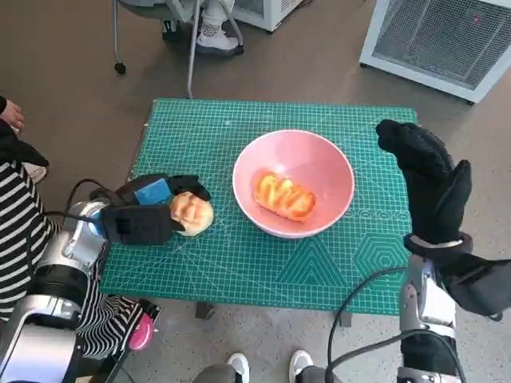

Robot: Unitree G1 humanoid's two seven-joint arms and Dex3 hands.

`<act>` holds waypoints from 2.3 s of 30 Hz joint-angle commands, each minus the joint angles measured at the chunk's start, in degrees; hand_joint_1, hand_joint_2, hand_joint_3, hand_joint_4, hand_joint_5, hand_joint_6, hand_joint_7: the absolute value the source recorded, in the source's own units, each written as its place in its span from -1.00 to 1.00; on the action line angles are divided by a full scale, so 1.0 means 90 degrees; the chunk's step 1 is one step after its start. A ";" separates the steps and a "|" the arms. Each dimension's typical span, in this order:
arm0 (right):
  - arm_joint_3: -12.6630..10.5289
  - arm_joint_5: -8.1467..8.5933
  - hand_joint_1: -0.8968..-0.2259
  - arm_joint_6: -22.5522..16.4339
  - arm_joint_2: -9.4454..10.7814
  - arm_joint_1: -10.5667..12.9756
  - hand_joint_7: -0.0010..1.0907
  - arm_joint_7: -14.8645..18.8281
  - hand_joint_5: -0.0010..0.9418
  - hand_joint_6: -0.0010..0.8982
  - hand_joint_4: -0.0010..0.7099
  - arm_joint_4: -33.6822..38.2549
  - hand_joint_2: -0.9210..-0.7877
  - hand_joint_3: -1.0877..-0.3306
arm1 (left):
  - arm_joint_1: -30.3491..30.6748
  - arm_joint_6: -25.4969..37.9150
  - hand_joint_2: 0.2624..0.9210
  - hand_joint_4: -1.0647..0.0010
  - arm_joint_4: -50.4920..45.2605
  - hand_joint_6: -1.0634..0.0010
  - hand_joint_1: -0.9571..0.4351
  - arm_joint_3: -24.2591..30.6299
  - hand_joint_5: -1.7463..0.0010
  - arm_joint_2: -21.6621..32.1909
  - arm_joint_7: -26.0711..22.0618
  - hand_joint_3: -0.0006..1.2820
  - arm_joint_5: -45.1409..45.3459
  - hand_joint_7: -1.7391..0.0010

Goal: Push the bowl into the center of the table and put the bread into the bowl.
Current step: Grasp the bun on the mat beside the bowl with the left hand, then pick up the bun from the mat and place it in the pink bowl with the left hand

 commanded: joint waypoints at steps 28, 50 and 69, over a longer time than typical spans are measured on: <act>-0.0021 -0.0030 -0.54 0.0089 -0.0050 0.0295 -0.11 -0.0005 -1.00 -0.88 -0.56 -0.0066 -1.00 0.06 | 0.0311 -0.0300 1.00 -0.48 -0.1113 -0.14 0.38 0.0544 -0.22 0.0290 -0.0398 -0.95 -0.0586 -0.36; -0.0071 -0.0043 -0.53 0.0184 -0.0075 0.0318 -0.10 -0.0024 -1.00 -0.89 -0.56 -0.0105 -1.00 0.06 | 0.0091 0.0694 1.00 -0.45 -0.3937 -0.08 0.37 0.1403 -0.25 -0.0228 -0.0289 -0.92 -0.1439 -0.37; -0.0049 -0.0045 -0.53 0.0281 -0.0048 0.0455 -0.10 -0.0061 -1.00 -0.90 -0.57 -0.0301 -1.00 0.07 | -0.0862 0.0506 0.98 -0.56 -0.2823 -0.20 0.38 0.0377 -0.15 -0.1684 0.0542 -0.98 -0.0371 -0.32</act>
